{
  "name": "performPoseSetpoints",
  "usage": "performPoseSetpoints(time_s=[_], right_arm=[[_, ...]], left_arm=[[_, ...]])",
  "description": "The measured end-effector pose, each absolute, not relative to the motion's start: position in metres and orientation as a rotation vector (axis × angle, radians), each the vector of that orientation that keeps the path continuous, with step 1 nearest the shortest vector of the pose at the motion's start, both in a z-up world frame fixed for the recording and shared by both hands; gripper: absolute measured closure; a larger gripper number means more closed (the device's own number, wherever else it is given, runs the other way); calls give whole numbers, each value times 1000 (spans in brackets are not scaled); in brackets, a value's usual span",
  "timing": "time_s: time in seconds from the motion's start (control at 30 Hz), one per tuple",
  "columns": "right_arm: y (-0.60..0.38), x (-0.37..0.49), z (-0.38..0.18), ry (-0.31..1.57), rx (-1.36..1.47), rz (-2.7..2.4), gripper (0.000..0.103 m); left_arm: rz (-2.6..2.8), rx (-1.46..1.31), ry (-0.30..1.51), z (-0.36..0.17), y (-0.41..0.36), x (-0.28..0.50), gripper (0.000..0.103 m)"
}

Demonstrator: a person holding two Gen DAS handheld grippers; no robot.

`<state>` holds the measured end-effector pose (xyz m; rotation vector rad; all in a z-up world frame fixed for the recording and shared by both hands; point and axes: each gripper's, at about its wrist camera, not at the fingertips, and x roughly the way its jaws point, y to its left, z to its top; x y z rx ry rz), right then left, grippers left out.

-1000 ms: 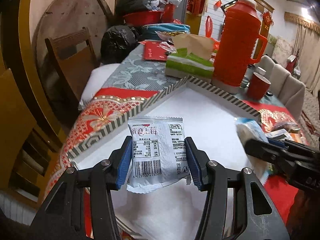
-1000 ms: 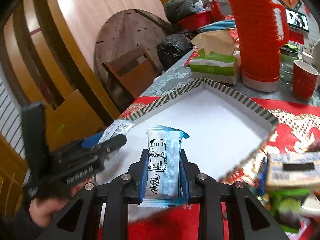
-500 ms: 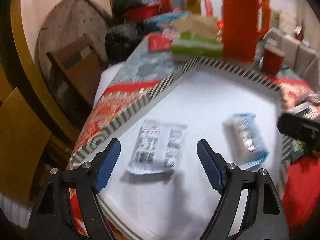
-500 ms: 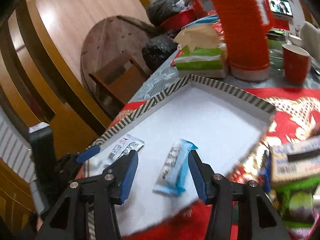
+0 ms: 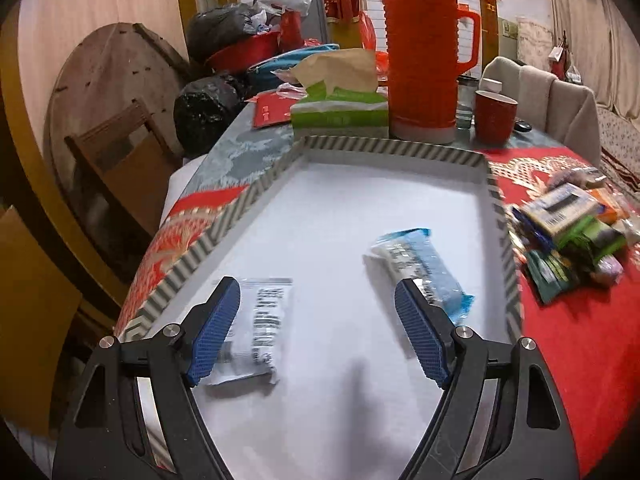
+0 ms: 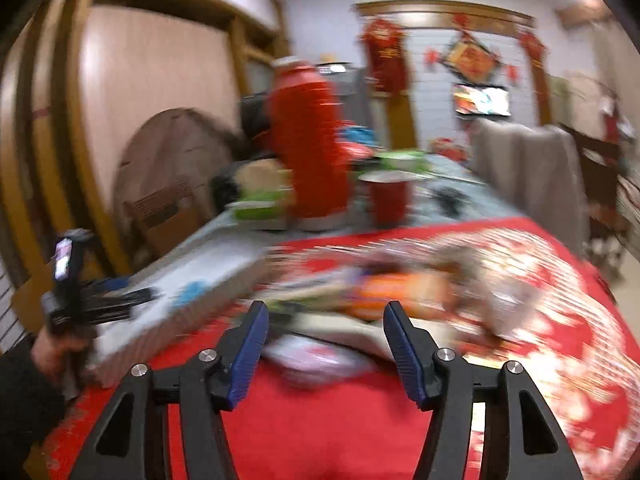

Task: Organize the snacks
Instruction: 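Move both tools back toward the snack pile, then grasp a green snack packet with the left gripper while the right grasps a clear nut bag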

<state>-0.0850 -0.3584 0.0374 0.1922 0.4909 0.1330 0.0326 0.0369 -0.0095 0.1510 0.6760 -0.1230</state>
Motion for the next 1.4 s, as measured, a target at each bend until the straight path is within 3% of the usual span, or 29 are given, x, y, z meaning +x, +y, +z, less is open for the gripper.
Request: performPoseSetpoints(time_s=[0.2, 0.4, 0.57, 0.87, 1.17, 1.27, 1.33, 1.4], right_arm=[[-424, -92, 28, 526, 287, 99, 45], [-409, -82, 29, 567, 181, 201, 45], [-382, -63, 25, 612, 87, 276, 45], [-420, -78, 29, 502, 233, -21, 45], [-406, -64, 31, 552, 142, -76, 45], [-408, -67, 31, 548, 151, -88, 45], [-411, -68, 30, 553, 164, -88, 45], [-413, -67, 29, 558, 177, -81, 45]], left_arm=[[-160, 151, 671, -8, 43, -19, 23], [-99, 58, 580, 32, 53, -42, 22], [-365, -127, 485, 79, 12, -49, 2], [-494, 84, 662, 25, -144, 2, 1], [-469, -4, 771, -8, -163, 49, 2], [-495, -22, 793, -13, -165, 51, 22], [-497, -9, 802, -15, -168, 51, 58], [-501, -30, 792, -14, -164, 49, 59]])
